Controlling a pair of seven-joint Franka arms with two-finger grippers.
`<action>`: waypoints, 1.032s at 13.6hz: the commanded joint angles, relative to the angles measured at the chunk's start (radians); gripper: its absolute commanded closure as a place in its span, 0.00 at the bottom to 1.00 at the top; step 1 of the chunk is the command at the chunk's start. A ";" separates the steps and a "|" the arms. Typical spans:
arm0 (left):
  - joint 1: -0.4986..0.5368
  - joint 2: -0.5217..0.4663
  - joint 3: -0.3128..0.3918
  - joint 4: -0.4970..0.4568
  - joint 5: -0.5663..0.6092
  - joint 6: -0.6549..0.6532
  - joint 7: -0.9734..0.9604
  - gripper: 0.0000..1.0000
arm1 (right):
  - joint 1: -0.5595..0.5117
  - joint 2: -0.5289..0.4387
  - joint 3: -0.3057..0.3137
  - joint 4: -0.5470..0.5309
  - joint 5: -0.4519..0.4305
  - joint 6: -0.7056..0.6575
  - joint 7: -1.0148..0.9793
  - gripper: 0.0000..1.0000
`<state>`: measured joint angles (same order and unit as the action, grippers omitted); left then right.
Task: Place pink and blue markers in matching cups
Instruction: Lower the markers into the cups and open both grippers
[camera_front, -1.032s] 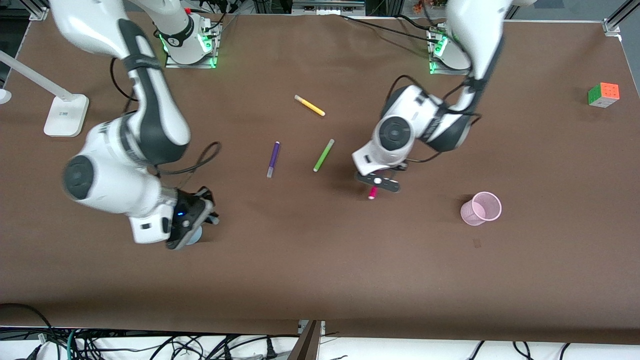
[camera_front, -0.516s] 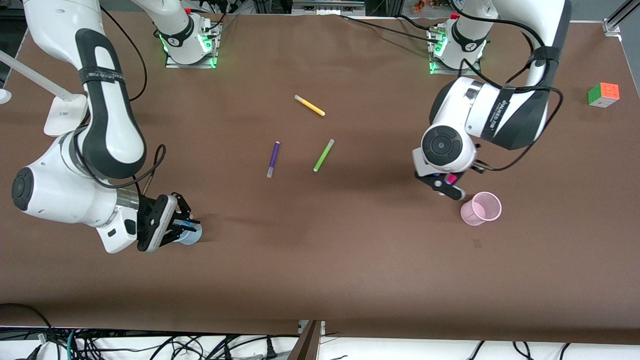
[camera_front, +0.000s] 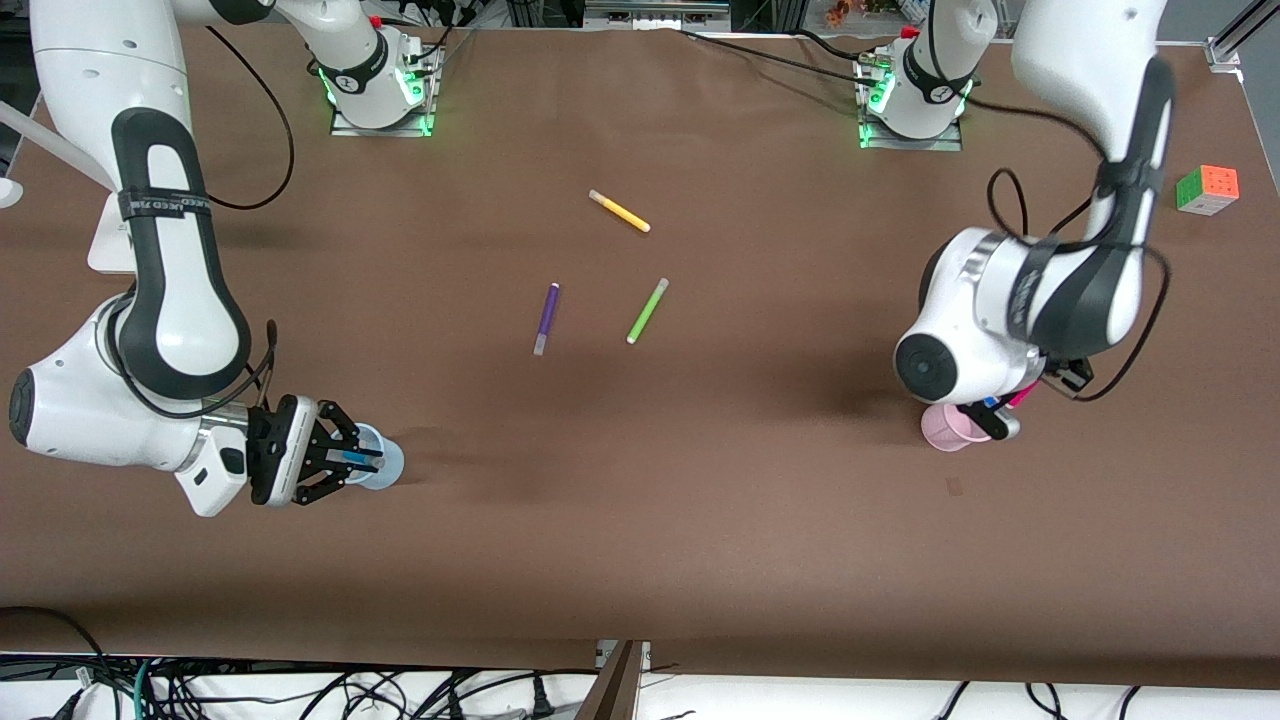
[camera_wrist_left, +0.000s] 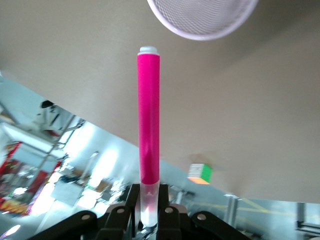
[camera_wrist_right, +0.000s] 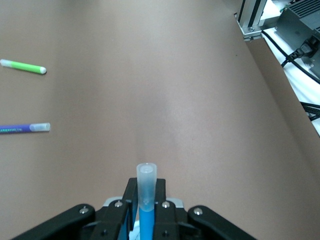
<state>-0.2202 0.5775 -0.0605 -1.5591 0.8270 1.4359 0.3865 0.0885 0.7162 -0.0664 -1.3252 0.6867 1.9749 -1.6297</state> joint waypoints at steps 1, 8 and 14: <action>-0.013 0.062 -0.010 0.033 0.047 0.033 0.005 0.92 | -0.024 -0.011 0.011 -0.045 0.074 -0.002 -0.100 1.00; -0.018 0.062 -0.021 0.065 0.020 0.046 0.003 0.00 | -0.015 -0.052 0.014 0.004 -0.083 -0.024 0.524 0.00; 0.065 -0.114 -0.010 0.161 -0.435 0.043 0.002 0.00 | 0.060 -0.099 0.014 0.144 -0.417 -0.293 1.310 0.00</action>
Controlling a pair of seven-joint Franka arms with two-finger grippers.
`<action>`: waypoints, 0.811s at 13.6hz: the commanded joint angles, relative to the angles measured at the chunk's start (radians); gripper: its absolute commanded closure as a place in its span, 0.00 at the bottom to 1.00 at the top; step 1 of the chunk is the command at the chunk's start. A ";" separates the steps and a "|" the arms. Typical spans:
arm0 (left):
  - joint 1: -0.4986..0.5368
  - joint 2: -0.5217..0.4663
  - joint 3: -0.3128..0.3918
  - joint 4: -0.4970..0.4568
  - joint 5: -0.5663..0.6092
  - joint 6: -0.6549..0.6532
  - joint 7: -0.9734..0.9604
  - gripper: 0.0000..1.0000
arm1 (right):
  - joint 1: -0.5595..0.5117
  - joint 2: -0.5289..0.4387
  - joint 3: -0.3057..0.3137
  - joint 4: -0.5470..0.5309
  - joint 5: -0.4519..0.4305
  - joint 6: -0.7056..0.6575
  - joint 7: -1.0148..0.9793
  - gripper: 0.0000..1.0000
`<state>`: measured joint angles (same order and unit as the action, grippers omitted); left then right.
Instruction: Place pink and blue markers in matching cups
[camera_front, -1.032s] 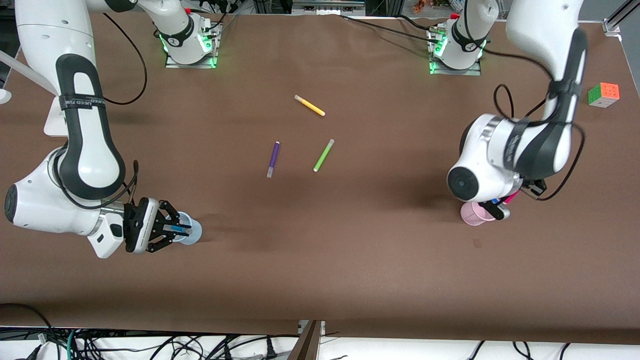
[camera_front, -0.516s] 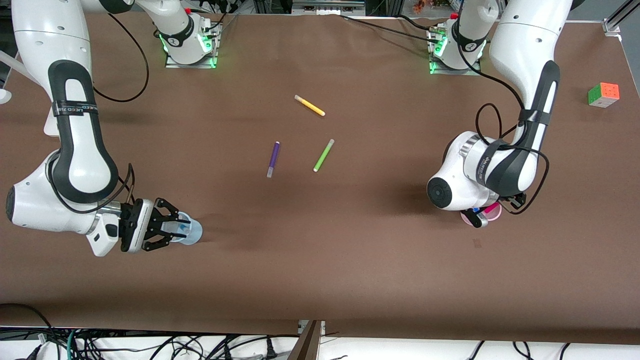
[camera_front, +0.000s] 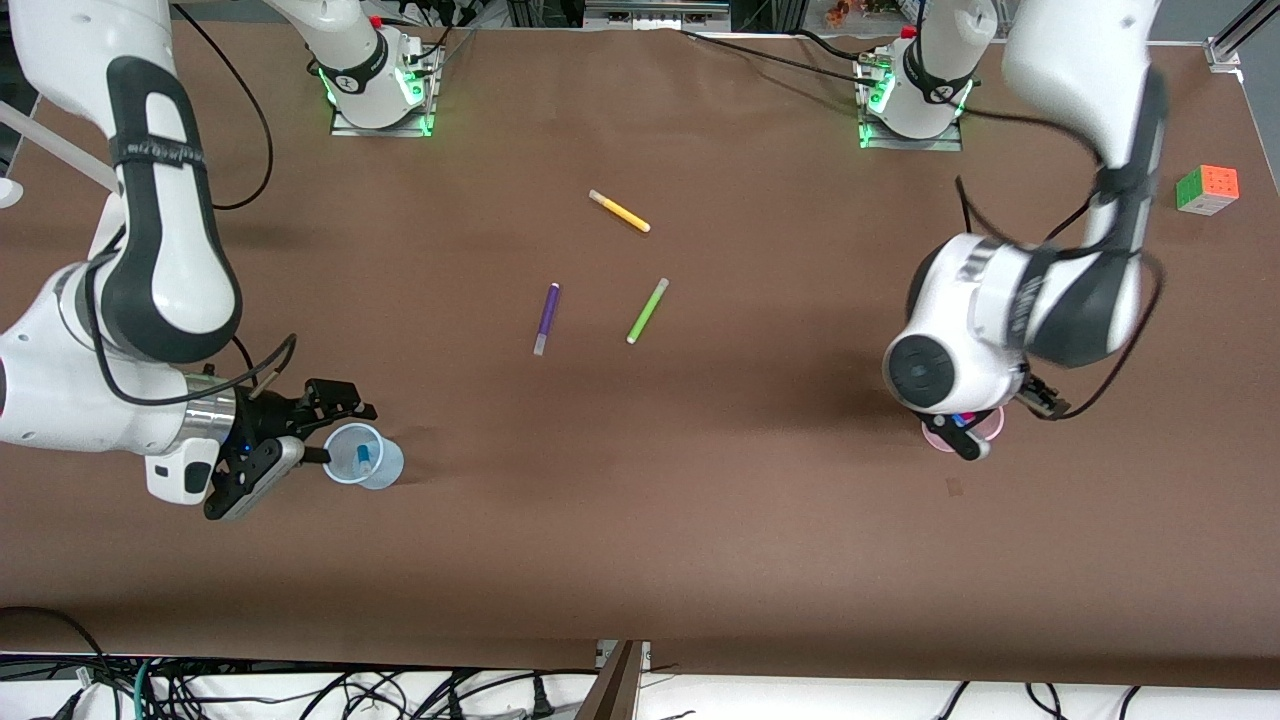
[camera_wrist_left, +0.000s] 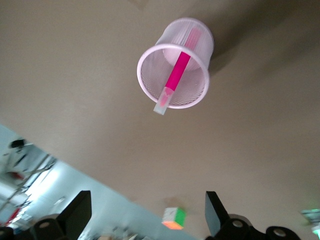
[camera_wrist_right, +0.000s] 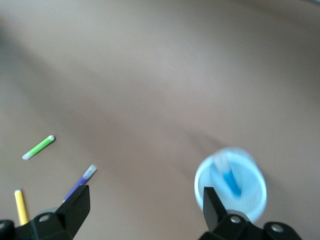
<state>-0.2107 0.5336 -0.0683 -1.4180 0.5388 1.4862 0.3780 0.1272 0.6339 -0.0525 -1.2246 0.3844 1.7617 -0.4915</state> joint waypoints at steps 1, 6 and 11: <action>0.094 -0.090 -0.004 0.048 -0.236 -0.007 0.009 0.00 | 0.049 -0.037 -0.001 0.045 -0.184 -0.114 0.292 0.00; 0.162 -0.208 -0.005 0.111 -0.439 -0.036 -0.144 0.00 | 0.071 -0.213 0.005 -0.036 -0.279 -0.231 0.660 0.00; 0.214 -0.332 0.031 0.026 -0.500 0.059 -0.281 0.00 | -0.018 -0.448 0.005 -0.206 -0.317 -0.320 0.646 0.00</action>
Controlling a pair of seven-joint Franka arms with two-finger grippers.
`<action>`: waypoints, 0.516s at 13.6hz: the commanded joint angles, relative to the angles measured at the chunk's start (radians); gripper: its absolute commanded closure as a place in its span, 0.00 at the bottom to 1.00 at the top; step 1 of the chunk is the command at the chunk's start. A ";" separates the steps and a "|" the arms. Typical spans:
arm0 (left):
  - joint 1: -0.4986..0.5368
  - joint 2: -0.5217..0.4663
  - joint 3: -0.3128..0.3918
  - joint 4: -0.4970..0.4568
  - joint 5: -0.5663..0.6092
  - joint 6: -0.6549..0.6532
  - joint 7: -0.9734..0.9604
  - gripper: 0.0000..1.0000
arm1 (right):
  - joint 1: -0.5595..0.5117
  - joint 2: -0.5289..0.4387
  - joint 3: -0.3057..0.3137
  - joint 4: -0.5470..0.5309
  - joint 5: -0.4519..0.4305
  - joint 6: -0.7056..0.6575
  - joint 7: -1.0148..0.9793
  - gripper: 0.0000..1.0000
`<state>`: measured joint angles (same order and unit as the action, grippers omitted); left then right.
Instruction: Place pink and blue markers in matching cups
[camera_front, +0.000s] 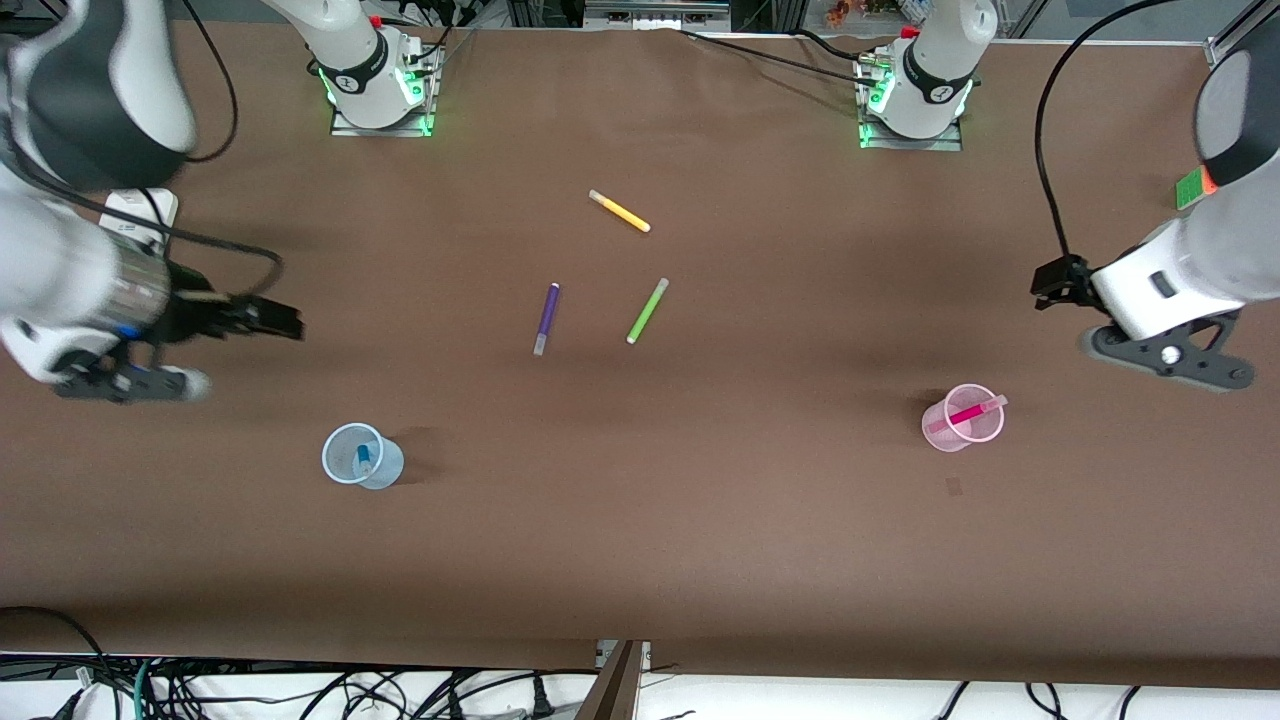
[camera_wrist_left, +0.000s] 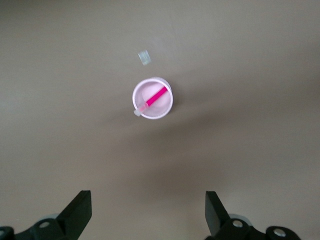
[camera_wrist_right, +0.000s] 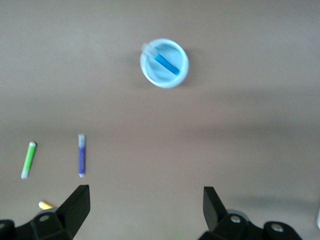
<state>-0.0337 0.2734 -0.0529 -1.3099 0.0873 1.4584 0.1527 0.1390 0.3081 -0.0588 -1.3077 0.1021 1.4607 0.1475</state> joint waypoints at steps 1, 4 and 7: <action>0.052 -0.132 0.022 -0.156 -0.055 0.126 -0.068 0.00 | -0.030 -0.157 0.011 -0.158 -0.063 -0.010 0.007 0.00; 0.051 -0.265 0.021 -0.363 -0.058 0.207 -0.186 0.00 | -0.070 -0.257 0.011 -0.251 -0.078 -0.016 0.007 0.00; 0.051 -0.309 0.010 -0.431 -0.058 0.238 -0.199 0.00 | -0.072 -0.265 0.011 -0.251 -0.088 -0.033 0.006 0.00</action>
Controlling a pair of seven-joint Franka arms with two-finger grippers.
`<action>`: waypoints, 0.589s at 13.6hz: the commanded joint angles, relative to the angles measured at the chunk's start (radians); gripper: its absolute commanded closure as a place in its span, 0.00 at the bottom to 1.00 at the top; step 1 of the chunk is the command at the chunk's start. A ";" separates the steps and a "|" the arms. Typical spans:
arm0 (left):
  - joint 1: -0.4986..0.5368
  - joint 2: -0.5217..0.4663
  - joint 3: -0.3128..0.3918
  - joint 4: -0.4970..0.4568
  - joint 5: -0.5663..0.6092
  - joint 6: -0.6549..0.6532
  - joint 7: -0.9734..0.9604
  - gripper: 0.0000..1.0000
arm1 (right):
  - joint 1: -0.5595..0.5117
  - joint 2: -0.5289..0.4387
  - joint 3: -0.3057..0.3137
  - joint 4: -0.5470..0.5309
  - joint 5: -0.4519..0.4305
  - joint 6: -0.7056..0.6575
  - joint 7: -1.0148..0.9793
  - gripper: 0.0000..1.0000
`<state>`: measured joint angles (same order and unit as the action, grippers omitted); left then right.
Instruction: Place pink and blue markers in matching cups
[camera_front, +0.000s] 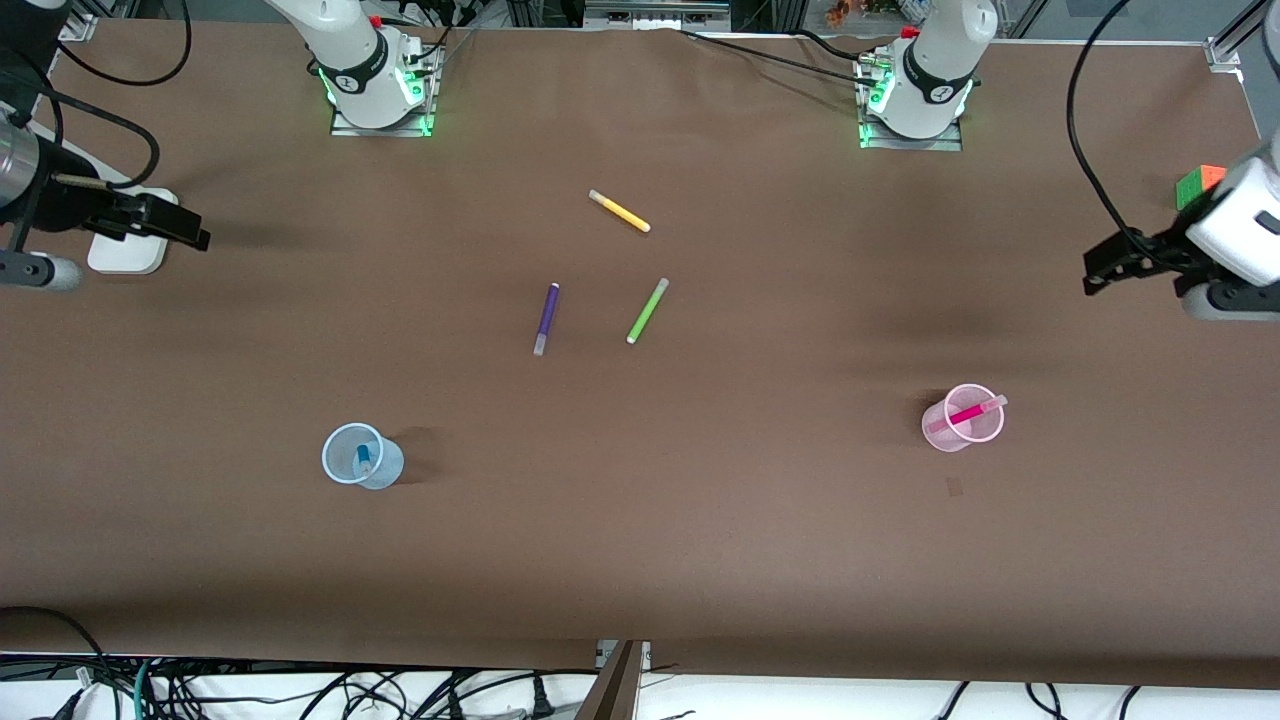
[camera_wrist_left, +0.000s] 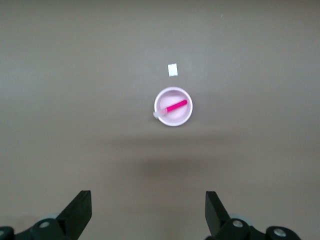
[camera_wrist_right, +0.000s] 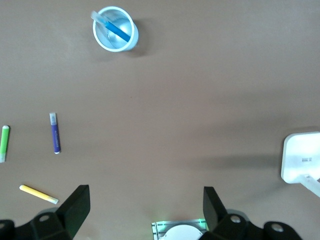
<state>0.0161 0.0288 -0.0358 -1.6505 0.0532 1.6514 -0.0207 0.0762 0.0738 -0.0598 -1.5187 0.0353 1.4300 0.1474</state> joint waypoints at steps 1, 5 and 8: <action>-0.001 -0.063 -0.009 -0.085 -0.024 0.050 -0.021 0.00 | -0.009 -0.037 0.012 -0.043 -0.032 0.000 -0.008 0.00; -0.001 -0.060 -0.012 -0.084 -0.024 0.042 -0.019 0.00 | -0.006 -0.007 0.008 -0.012 -0.037 -0.005 -0.066 0.00; -0.002 -0.056 -0.012 -0.077 -0.024 0.041 -0.019 0.00 | -0.001 0.032 0.008 0.043 -0.037 -0.045 -0.068 0.00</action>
<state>0.0142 -0.0093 -0.0481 -1.7104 0.0532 1.6780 -0.0337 0.0792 0.0794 -0.0565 -1.5233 0.0165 1.4209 0.0982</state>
